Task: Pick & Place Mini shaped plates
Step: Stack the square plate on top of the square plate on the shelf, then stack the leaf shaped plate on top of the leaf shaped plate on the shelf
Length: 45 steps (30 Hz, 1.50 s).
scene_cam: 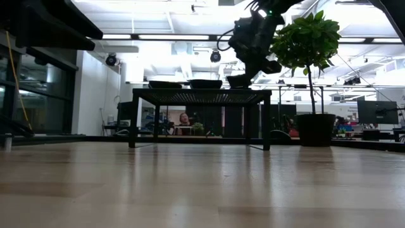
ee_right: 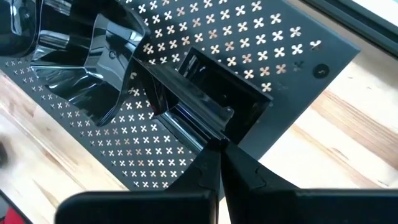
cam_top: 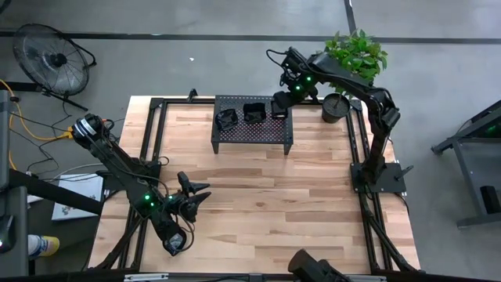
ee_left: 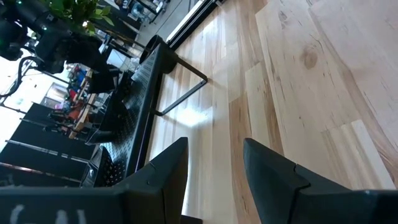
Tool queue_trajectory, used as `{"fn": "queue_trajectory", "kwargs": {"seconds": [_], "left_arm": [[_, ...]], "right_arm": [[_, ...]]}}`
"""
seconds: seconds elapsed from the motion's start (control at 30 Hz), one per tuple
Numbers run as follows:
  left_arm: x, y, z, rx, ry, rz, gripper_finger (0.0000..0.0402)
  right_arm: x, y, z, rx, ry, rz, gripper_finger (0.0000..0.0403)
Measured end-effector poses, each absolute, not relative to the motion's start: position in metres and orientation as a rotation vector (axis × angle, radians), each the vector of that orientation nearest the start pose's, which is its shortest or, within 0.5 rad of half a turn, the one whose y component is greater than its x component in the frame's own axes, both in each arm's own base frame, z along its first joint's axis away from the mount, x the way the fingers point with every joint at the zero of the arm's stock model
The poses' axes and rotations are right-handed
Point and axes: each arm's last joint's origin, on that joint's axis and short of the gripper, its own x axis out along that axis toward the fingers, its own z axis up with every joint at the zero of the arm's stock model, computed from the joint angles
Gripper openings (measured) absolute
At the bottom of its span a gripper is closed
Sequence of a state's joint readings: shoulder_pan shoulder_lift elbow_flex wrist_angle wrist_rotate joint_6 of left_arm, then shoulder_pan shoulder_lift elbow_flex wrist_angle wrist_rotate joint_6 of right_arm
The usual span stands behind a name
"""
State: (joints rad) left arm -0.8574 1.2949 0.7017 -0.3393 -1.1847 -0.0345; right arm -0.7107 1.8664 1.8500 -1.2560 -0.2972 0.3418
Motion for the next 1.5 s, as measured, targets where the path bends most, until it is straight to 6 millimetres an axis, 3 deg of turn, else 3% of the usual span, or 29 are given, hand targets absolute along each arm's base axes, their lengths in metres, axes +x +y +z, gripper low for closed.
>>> {"fn": "queue_trajectory", "kwargs": {"seconds": [0.5,1.07,1.33,1.5], "left_arm": [[0.172,-0.158,0.207,0.765,0.483,0.311,0.0149],[0.172,-0.158,0.207,0.754,0.49,0.292,0.0149],[0.172,-0.159,0.206,0.718,0.499,0.269,0.0149],[0.172,-0.159,0.206,0.688,0.501,0.266,0.0149]], "right_arm": [[0.289,-0.232,0.321,0.918,1.072,-0.562,0.0062],[0.283,-0.229,0.32,0.876,1.147,-0.619,0.0067],[0.282,-0.213,0.333,0.783,1.15,-0.631,0.0067],[0.28,-0.192,0.35,0.702,1.141,-0.632,0.0067]]}}
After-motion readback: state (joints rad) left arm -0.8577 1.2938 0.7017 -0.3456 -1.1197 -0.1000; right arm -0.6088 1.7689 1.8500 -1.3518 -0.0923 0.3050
